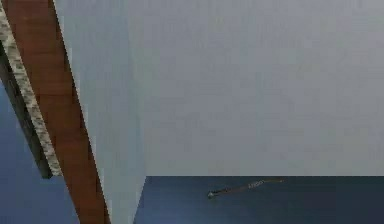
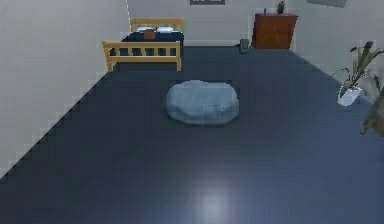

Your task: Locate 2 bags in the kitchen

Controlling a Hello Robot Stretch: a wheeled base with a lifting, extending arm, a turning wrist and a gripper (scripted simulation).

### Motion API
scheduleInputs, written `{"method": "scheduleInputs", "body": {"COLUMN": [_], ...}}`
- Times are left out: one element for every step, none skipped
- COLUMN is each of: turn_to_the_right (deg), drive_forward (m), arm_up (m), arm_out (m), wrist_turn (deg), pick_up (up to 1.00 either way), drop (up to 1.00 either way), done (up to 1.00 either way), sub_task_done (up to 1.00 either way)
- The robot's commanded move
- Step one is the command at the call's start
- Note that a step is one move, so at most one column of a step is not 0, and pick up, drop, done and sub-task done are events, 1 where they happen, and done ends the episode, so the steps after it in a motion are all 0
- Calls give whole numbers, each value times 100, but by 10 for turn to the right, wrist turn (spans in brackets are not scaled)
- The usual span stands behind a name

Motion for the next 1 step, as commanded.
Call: {"method": "scheduleInputs", "body": {"turn_to_the_right": [-240], "drive_forward": [0], "arm_up": [0], "arm_out": [0], "wrist_turn": [0], "pick_up": [0], "drop": [0], "done": [0], "sub_task_done": [0]}}
